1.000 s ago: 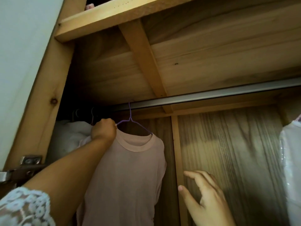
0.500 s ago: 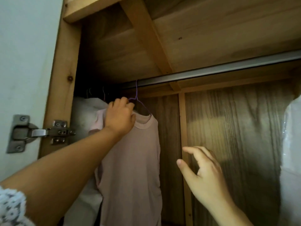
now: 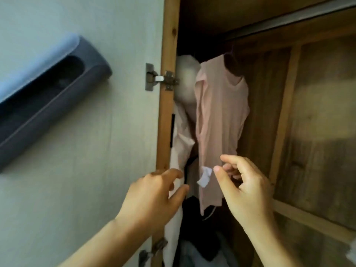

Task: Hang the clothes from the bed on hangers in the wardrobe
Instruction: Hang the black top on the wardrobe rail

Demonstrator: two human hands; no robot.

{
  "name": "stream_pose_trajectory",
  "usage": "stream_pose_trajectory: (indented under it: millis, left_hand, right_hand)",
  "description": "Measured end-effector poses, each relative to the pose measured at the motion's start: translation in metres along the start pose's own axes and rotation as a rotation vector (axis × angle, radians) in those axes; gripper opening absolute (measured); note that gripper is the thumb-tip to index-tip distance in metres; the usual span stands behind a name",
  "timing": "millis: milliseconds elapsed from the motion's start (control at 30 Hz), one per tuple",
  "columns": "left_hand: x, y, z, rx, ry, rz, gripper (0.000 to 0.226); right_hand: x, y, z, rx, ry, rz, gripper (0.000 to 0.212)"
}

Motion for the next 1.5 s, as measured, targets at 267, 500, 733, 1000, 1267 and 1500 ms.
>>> stream_pose_trajectory:
  millis: [267,500,733,1000,1267,1500]
  left_hand:
    - [0.085,-0.039,0.204,-0.010,-0.383,-0.101,0.037]
    - [0.154,-0.085,0.379,-0.096,-0.799,-0.230,0.038]
    - [0.197,-0.140,0.592,-0.079,-1.330,-0.303,0.032]
    - [0.227,-0.188,0.745,-0.127,-1.683,-0.298,0.026]
    - [0.308,-0.203,0.785,-0.334,-1.760,-0.169,0.025]
    - [0.437,-0.174,0.811,-0.215,-1.888,0.016,0.039]
  right_hand:
    - [0.135,0.113,0.100,0.362,-0.139,-0.379,0.027]
    - [0.266,0.190,0.187,0.657,-0.315,-0.636,0.024]
    - [0.429,0.273,0.269,0.910,-0.433,-0.856,0.024]
    - [0.572,0.346,0.360,1.184,-0.550,-0.949,0.031]
    - [0.642,0.428,0.405,1.416,-0.602,-0.853,0.030]
    - [0.672,0.538,0.428,1.622,-0.590,-0.812,0.027]
Point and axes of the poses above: each hand's wrist, its own z-axis away from the middle knuckle, its own y-axis out of the palm, x = y × z, the point moved 2 cm from there along -z, towards the middle knuckle, and after that the axes turned 9 degrees about x, right-handed, at the moved point
